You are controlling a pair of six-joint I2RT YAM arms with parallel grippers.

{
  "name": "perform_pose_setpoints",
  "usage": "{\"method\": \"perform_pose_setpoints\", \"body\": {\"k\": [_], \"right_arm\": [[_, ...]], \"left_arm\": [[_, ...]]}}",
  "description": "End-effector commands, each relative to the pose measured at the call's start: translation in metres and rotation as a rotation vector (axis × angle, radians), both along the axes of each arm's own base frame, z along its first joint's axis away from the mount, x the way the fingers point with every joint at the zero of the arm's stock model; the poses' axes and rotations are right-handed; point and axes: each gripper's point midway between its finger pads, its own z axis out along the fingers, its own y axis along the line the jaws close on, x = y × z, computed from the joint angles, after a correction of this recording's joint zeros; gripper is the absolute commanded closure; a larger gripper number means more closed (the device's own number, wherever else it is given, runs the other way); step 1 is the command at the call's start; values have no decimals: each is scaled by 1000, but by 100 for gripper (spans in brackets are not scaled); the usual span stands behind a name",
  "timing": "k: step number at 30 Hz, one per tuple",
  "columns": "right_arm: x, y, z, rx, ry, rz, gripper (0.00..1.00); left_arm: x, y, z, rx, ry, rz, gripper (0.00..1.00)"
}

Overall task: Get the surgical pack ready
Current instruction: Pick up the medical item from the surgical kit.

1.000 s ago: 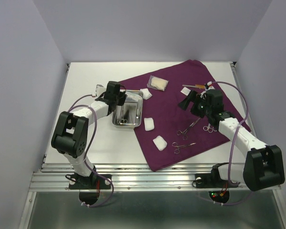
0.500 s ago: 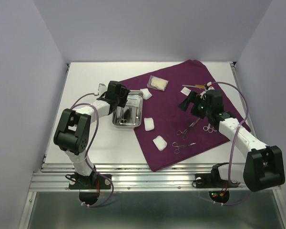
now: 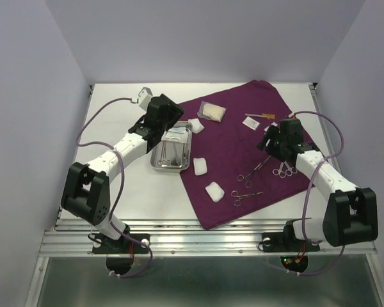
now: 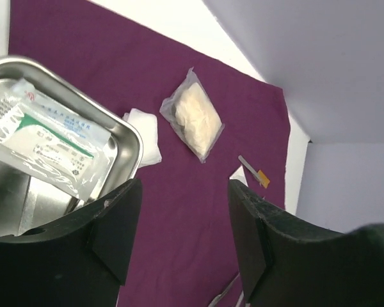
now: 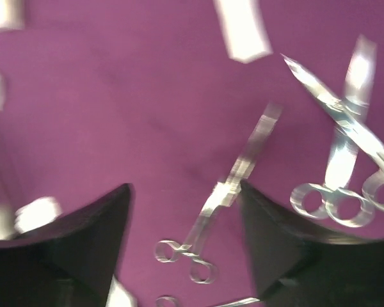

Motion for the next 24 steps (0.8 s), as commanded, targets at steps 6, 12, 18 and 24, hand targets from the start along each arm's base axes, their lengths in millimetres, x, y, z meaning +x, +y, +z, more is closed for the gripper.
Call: {"method": "perform_pose_setpoints", "body": {"k": [6,12,18,24], "right_arm": [[-44,-4,-36,-132,208,-72,37],[-50,19,-58,-98,246,-48,46],[-51,30,-80,-80,296,-49,56],[-50,34,-91,-69,292,-47,57]], "left_arm": [[-20,-23,28,268,-60,-204,32],[-29,-36,38,304,-93,-271,32],[-29,-34,47,321,-104,-269,32],[-30,-33,46,324,-101,-270,32]]}}
